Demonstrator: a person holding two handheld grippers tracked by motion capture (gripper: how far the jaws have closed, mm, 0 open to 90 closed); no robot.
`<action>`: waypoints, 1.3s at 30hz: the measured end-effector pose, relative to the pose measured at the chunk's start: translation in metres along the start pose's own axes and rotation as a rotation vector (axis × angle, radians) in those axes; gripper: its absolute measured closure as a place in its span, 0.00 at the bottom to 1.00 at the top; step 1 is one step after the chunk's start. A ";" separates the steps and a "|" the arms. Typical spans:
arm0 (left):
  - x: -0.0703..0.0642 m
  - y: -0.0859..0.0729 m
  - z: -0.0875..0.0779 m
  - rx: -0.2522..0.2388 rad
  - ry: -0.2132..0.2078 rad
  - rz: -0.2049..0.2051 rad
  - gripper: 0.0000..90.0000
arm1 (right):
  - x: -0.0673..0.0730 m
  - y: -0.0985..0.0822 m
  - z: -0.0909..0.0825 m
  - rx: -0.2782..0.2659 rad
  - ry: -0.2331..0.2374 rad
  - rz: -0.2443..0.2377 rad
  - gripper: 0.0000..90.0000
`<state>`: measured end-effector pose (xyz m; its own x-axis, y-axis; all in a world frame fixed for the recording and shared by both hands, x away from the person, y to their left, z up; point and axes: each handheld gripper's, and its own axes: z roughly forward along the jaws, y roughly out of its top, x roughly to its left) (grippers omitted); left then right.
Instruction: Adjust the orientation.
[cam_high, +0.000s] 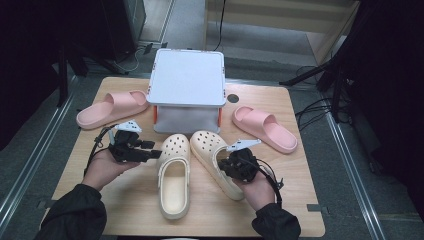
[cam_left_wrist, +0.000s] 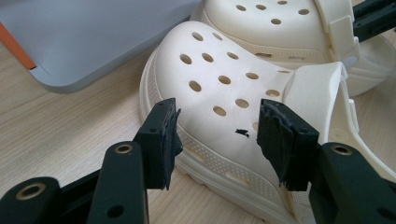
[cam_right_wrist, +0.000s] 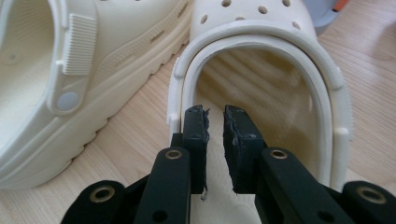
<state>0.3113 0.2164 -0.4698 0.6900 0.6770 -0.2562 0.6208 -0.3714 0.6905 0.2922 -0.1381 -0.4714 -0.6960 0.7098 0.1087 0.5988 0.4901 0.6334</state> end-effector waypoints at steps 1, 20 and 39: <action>0.000 0.000 0.000 0.000 0.000 0.001 0.53 | 0.002 0.001 0.000 -0.006 0.005 0.009 0.89; 0.000 0.000 0.000 0.002 0.000 -0.003 0.52 | 0.022 0.007 0.009 -0.014 0.087 0.034 0.88; -0.001 0.000 0.002 0.012 0.000 0.012 0.52 | 0.040 0.008 0.029 -0.002 0.120 0.001 0.87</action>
<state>0.3112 0.2141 -0.4708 0.6970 0.6727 -0.2482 0.6173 -0.3870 0.6850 0.2807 -0.0914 -0.4839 -0.7380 0.6444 0.2002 0.5987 0.4884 0.6348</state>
